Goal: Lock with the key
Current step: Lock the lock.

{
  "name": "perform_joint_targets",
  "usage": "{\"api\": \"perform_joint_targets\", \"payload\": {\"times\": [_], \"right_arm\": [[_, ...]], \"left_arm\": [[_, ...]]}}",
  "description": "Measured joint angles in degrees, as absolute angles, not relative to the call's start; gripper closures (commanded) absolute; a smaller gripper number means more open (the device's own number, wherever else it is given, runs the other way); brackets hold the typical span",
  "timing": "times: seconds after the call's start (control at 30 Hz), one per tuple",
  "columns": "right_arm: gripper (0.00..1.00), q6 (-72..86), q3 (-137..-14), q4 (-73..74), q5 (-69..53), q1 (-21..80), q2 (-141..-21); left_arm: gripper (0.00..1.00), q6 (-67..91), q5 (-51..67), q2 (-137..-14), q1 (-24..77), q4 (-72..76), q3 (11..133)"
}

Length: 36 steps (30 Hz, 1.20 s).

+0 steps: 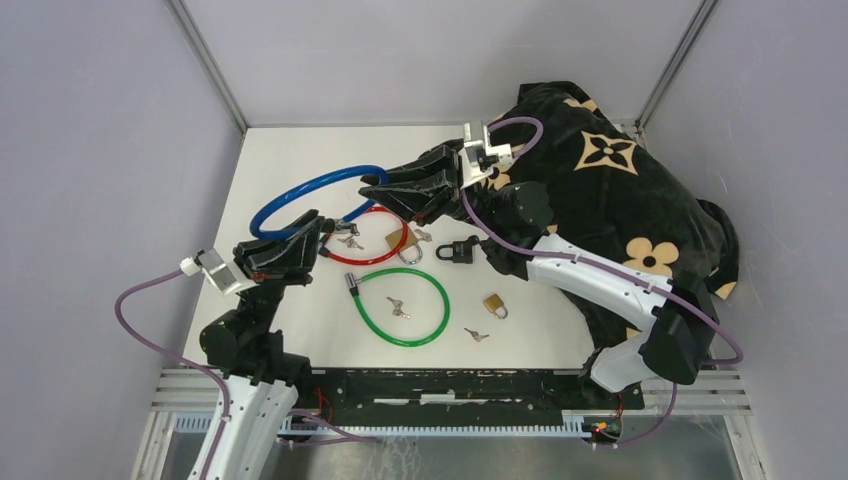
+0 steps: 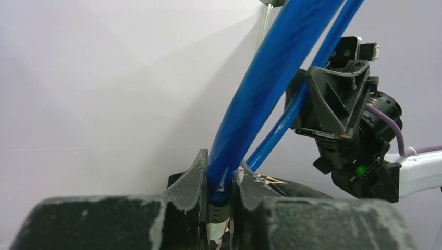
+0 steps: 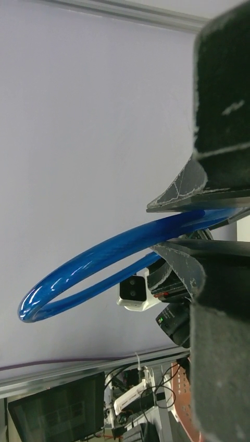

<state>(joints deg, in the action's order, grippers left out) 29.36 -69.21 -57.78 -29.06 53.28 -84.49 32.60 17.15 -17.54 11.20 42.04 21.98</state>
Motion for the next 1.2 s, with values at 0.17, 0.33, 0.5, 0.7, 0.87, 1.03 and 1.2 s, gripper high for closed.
{"api": "perform_joint_targets", "payload": {"times": [0.17, 0.33, 0.5, 0.7, 0.87, 1.03, 1.2], "right_arm": [[0.69, 24.4, -71.9, -52.9, -28.6, 53.8, -84.3], [0.59, 21.3, -73.5, -48.7, -29.8, 54.4, -84.2], [0.53, 19.2, -73.4, -46.3, -31.3, 54.7, -84.1], [0.33, 16.2, -73.4, -43.8, -33.2, 54.7, -83.4], [0.26, 12.3, -74.5, -38.3, -36.4, 54.7, -83.1], [0.18, 9.6, -77.9, -32.0, -40.3, 54.7, -83.5], [0.11, 7.1, -79.5, -27.7, -43.4, 54.6, -83.7]], "left_arm": [[0.98, 30.7, 20.3, -14.7, 11.2, 38.8, 22.0], [0.98, 28.6, 23.3, -13.6, 11.3, 38.5, 22.6], [0.98, 28.3, 24.2, -13.6, 11.3, 39.7, 23.5], [0.98, 28.3, 24.3, -13.6, 11.3, 40.1, 23.6], [0.98, 28.3, 24.6, -13.6, 11.3, 40.7, 23.8], [0.98, 28.7, 24.5, -13.6, 11.3, 40.5, 23.9], [0.98, 31.6, 22.5, -13.6, 11.3, 38.3, 24.5]]}}
